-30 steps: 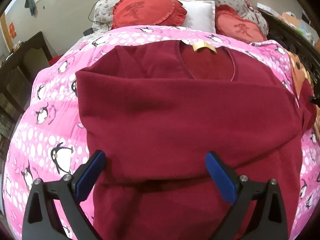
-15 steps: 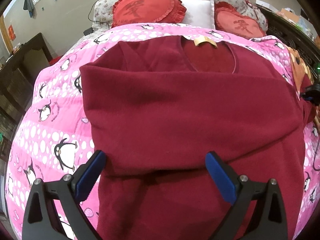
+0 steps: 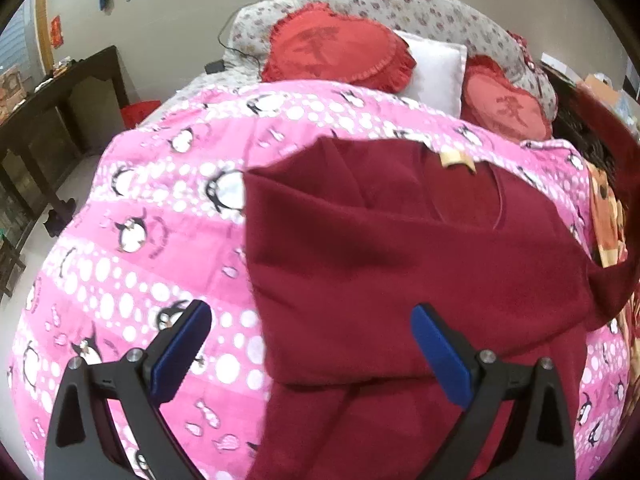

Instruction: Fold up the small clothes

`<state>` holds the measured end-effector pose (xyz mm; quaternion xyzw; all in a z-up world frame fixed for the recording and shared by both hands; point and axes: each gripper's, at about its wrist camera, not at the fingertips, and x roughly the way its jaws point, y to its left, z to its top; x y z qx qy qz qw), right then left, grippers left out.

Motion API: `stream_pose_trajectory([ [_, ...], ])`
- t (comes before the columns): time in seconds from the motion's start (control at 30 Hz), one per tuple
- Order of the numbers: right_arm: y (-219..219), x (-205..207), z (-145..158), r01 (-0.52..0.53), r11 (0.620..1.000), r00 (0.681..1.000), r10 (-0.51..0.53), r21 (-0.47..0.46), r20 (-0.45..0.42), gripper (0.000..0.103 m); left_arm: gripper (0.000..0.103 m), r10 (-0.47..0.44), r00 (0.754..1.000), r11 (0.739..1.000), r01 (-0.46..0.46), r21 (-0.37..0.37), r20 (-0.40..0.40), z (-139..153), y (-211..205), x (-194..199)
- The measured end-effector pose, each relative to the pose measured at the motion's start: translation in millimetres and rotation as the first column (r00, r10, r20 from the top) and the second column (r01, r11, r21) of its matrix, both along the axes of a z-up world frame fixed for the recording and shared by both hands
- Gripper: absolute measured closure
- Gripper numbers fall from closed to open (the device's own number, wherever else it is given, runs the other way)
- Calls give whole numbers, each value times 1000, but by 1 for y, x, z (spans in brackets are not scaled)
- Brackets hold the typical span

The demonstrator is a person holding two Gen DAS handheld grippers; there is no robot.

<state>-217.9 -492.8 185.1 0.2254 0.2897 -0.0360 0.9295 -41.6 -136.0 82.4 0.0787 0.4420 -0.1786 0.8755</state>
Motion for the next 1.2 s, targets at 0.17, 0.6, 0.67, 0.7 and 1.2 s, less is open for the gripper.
stream_pose_trajectory([
  [0.17,106,49,-20,-300,954,954,300,25,7,103,1,24,1000,999,-24,-39,-2,6,14,6],
  [0.6,111,26,-92,-251,967,945,256,51,-203,85,6,-101,994,991,97,-91,-45,-7,-9,8],
  [0.67,101,18,-92,-223,973,950,229,55,-214,85,17,-154,987,988,152,-38,-52,-16,-30,5],
  [0.7,94,12,-94,-203,977,952,212,62,-219,85,21,-167,985,986,167,-7,-52,-21,-39,4],
  [1.2,51,-39,-83,-55,993,985,71,103,-159,84,98,-175,984,979,169,-113,-45,19,-33,24],
])
